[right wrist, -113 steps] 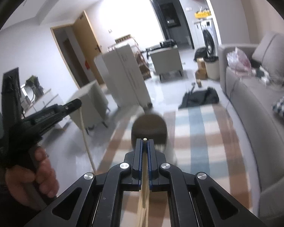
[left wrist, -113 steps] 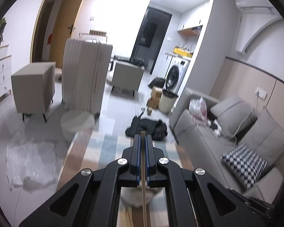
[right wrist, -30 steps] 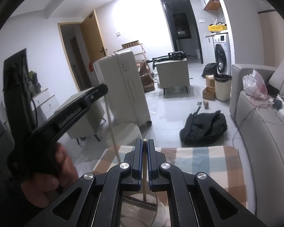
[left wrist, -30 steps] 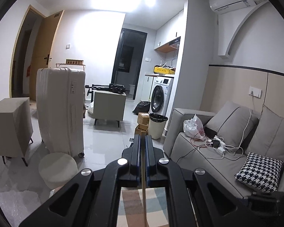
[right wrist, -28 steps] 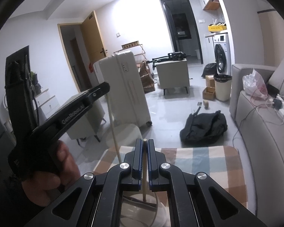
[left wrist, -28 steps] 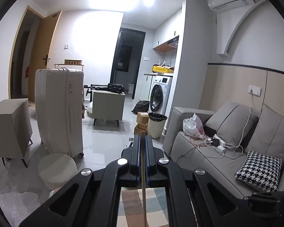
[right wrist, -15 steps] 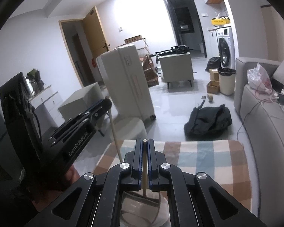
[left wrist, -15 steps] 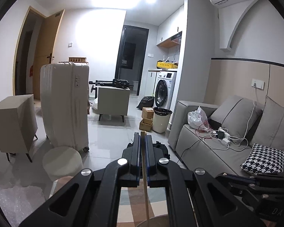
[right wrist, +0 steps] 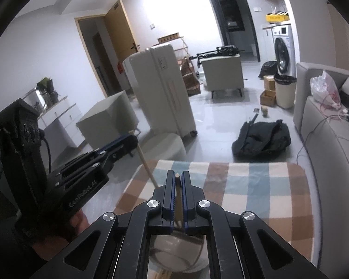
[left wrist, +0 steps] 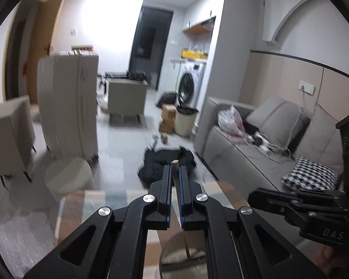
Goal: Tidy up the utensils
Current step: 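Open the right gripper to release the chopstick into the holder, then move the right gripper back toward the remaining chopsticks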
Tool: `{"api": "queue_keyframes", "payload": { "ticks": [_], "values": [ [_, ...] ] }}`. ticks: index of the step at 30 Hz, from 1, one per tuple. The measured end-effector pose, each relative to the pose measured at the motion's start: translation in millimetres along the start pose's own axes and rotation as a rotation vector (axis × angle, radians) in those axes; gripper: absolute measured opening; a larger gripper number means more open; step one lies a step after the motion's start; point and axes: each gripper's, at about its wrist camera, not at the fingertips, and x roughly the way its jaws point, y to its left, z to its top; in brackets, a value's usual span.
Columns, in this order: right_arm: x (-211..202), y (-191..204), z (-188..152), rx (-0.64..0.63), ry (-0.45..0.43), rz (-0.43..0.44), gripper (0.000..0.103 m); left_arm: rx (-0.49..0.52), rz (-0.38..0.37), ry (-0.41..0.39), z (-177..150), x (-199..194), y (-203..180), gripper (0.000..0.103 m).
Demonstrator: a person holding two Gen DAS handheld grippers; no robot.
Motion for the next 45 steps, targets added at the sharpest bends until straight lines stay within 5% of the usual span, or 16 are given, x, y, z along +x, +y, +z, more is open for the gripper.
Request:
{"api": "queue_keyframes", "payload": {
  "ticks": [3, 4, 5, 7, 10, 20, 32, 45],
  "values": [
    [-3, -1, -5, 0.026, 0.005, 0.025, 0.009, -0.027, -0.041, 0.12, 2, 3, 2, 0.018],
    [-6, -1, -6, 0.032, -0.002, 0.03, 0.016, -0.038, -0.034, 0.132, 3, 0, 2, 0.032],
    [-10, -2, -7, 0.04, -0.012, 0.027, 0.035, -0.041, -0.019, 0.135, 3, -4, 1, 0.047],
    [-21, -3, -10, 0.068, -0.039, 0.012, 0.045, -0.054, 0.0, 0.119, 6, -18, 0, 0.055],
    [-37, -7, -14, 0.105, -0.062, -0.005, 0.045, -0.065, 0.058, 0.115, 5, -33, -3, 0.067],
    [-97, -1, -44, 0.147, -0.141, -0.029, 0.066, -0.06, 0.161, 0.089, -8, -91, -26, 0.083],
    [-147, 30, -94, 0.121, -0.163, -0.037, 0.093, -0.093, 0.245, 0.107, -35, -126, -39, 0.086],
    [-146, 48, -137, 0.096, -0.074, -0.077, 0.1, -0.11, 0.276, 0.136, -85, -131, -39, 0.094]
  ]
}}
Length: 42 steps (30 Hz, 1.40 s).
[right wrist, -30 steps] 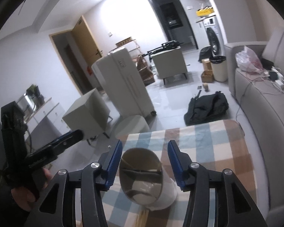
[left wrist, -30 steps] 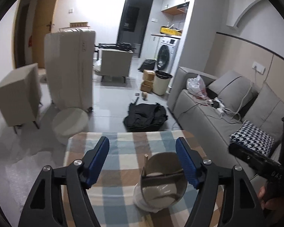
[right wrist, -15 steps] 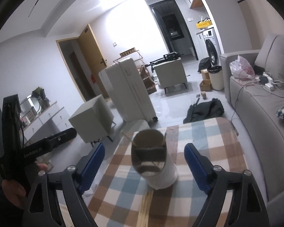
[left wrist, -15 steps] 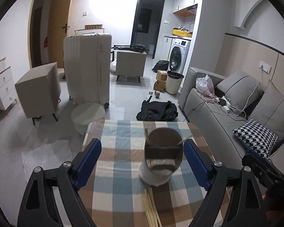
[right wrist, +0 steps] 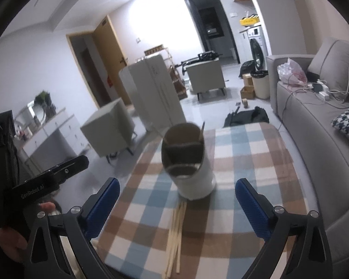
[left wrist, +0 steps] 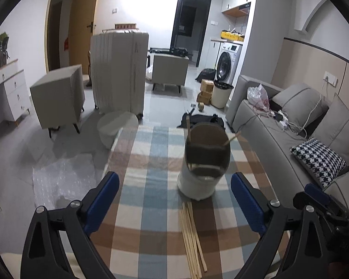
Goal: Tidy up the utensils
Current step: 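Move the right gripper back toward the remaining chopsticks, then close the right gripper on another wooden chopstick from the bundle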
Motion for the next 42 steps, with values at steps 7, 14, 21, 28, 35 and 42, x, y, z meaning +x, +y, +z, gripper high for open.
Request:
{"api": "queue_keyframes", "payload": {
  "ticks": [7, 14, 21, 28, 35, 42],
  "values": [
    [31, 0, -16, -0.005, 0.134, -0.015, 0.099, -0.021, 0.012, 0.071, -18, 20, 13, 0.094],
    [74, -2, -31, 0.012, 0.297, -0.053, 0.085, -0.113, 0.042, 0.106, -19, 33, 39, 0.094],
    [123, -2, -48, -0.009, 0.459, -0.097, 0.066, -0.174, 0.055, 0.19, -23, 52, 58, 0.094],
    [171, 7, -59, -0.04, 0.565, -0.099, 0.05, -0.241, 0.065, 0.266, -24, 60, 78, 0.094],
    [224, 20, -64, -0.089, 0.609, -0.106, 0.03, -0.295, 0.078, 0.345, -29, 70, 96, 0.094],
    [257, 18, -74, -0.099, 0.648, -0.181, 0.019, -0.303, 0.09, 0.379, -31, 77, 103, 0.094]
  ]
}}
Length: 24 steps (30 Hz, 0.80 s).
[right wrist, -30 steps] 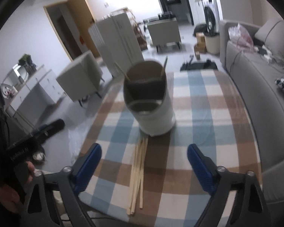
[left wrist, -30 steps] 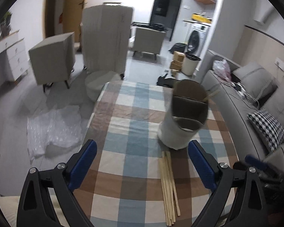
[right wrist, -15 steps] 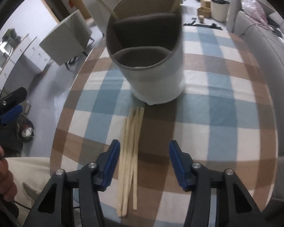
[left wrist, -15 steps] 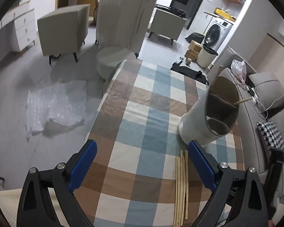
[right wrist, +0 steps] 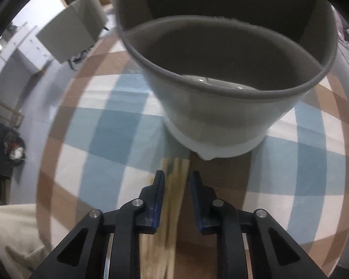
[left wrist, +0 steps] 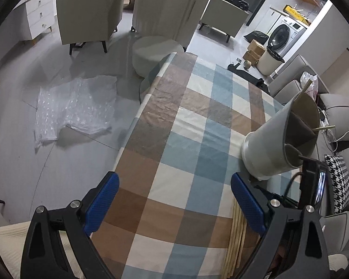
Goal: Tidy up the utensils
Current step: 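Close the right gripper on another wooden chopstick from the bundle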
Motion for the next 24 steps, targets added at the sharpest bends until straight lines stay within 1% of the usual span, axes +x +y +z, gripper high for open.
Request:
{"api": "queue_keyframes", "payload": {
  "ticks": [3, 7, 10, 14, 18, 22, 24],
  "values": [
    [3, -1, 0, 0.004, -0.004, -0.01, 0.016, 0.0, 0.005, 0.008, 1, 3, 0, 0.094],
    [1, 3, -1, -0.01, -0.006, -0.014, 0.005, 0.002, 0.01, 0.017, 1, 5, 0, 0.094],
    [-1, 5, -3, -0.018, -0.015, -0.014, 0.004, 0.007, 0.02, 0.025, 0, 7, 0, 0.094],
    [-13, 1, -5, -0.001, -0.042, 0.011, 0.004, 0.009, 0.026, 0.031, 0, 9, -1, 0.094],
    [-31, -12, -12, 0.045, -0.076, 0.055, 0.004, 0.029, 0.036, 0.046, -3, 14, -9, 0.094],
    [-50, -26, -16, 0.101, -0.101, 0.103, 0.004, 0.059, 0.039, 0.089, -9, 23, -18, 0.094],
    [-58, -36, -18, 0.134, -0.118, 0.136, 0.004, 0.072, 0.036, 0.127, -14, 29, -24, 0.094]
  ]
}}
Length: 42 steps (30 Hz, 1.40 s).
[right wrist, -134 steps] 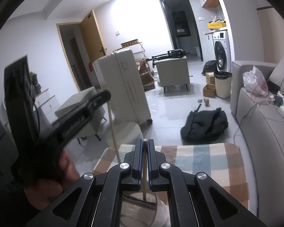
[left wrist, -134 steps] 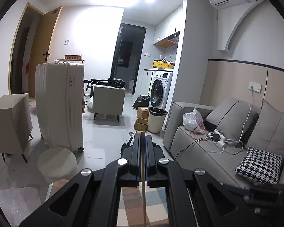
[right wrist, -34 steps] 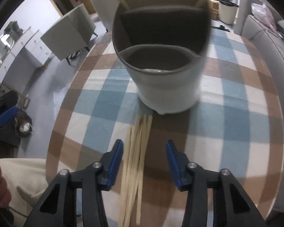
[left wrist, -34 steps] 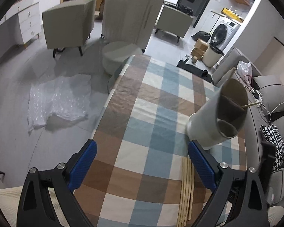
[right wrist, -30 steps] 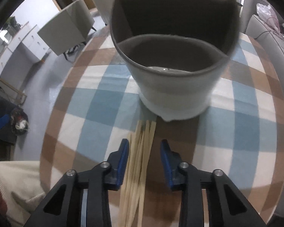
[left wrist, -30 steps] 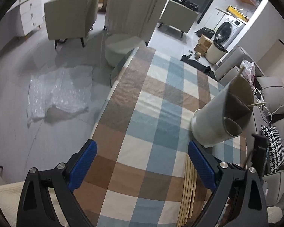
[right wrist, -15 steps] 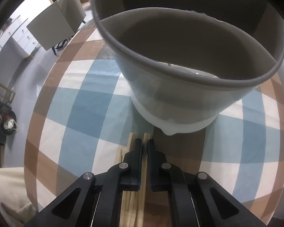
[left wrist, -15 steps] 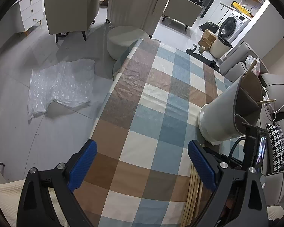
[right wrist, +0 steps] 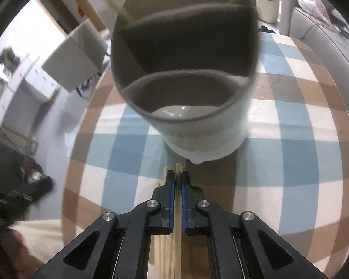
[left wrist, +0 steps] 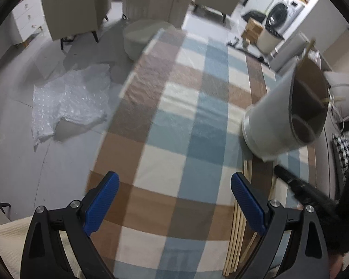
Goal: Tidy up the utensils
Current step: 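Close the right gripper on another wooden chopstick from the bundle, then lift the second chopstick up off the table with the right gripper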
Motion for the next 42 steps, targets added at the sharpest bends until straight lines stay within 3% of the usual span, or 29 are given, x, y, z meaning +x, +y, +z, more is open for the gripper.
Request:
{"api": "queue_keyframes", "payload": {
  "ticks": [10, 15, 26, 37, 42],
  "values": [
    [-47, -67, -7, 0.255, -0.083, 0.165, 0.004, 0.107, -0.003, 0.152, -25, 33, -38, 0.094],
    [-62, -101, -18, 0.379, -0.108, 0.229, 0.004, 0.164, 0.069, 0.153, -33, 38, -55, 0.094],
    [-79, -114, -16, 0.389, -0.155, 0.252, 0.004, 0.194, 0.19, 0.225, -43, 56, -59, 0.094],
    [-84, -116, -10, 0.363, -0.181, 0.242, 0.004, 0.204, 0.219, 0.239, -43, 65, -69, 0.094],
    [-85, -116, -8, 0.357, -0.186, 0.239, 0.004, 0.195, 0.209, 0.224, -37, 63, -74, 0.083]
  ]
}}
